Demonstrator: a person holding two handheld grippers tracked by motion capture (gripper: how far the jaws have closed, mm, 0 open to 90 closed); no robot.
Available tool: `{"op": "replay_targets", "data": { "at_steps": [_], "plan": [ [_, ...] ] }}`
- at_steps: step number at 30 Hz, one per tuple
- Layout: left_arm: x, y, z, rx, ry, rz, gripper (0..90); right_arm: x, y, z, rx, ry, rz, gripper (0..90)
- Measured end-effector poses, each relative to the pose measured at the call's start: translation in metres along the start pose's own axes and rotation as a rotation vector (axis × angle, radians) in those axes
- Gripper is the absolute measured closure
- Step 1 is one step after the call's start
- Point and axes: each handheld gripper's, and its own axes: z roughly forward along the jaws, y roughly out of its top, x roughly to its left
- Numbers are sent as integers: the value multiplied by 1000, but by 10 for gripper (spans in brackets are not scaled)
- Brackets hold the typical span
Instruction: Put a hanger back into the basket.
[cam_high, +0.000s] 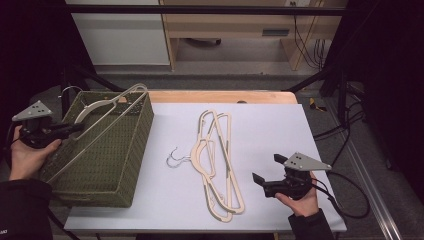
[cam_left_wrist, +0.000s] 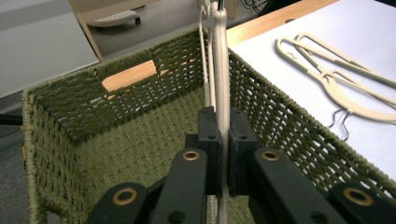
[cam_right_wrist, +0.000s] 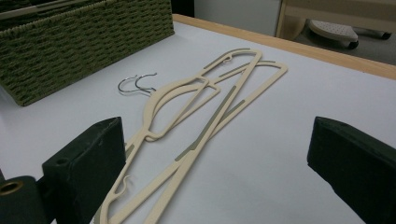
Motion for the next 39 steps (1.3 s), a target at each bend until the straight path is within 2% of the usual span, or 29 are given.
{"op": "replay_targets", "data": {
  "at_steps": [7, 11, 16, 23, 25, 26, 30, 32, 36, 39],
  "plan": [
    [1, -12, 1, 18, 0, -12, 862, 1, 0, 2, 9, 1, 4, 47],
    [-5, -23, 11, 74, 23, -7, 862, 1, -1, 2, 11, 4, 0, 47],
    [-12, -38, 25, 88, 23, -25, 862, 1, -1, 3, 9, 4, 3, 48],
    [-28, -51, 44, 120, 39, -9, 855, 2, -1, 4, 13, 7, 0, 49],
    [-31, -53, 47, 138, 32, 1, 848, 2, -2, 4, 14, 9, -3, 49],
    [-33, -54, 48, 131, 37, -7, 846, 2, -2, 5, 15, 9, -1, 49],
    [-36, -55, 51, 184, 3, -6, 829, 3, -2, 6, 18, 10, -2, 50],
    [-38, -55, 52, 197, -19, -10, 817, 4, -2, 6, 18, 12, 3, 50],
    [-42, -56, 55, 217, -31, -9, 797, 4, -2, 7, 21, 14, 1, 52],
    [-47, -57, 62, 280, -40, 34, 769, 4, -3, 7, 25, 18, -9, 53]
  ]
}}
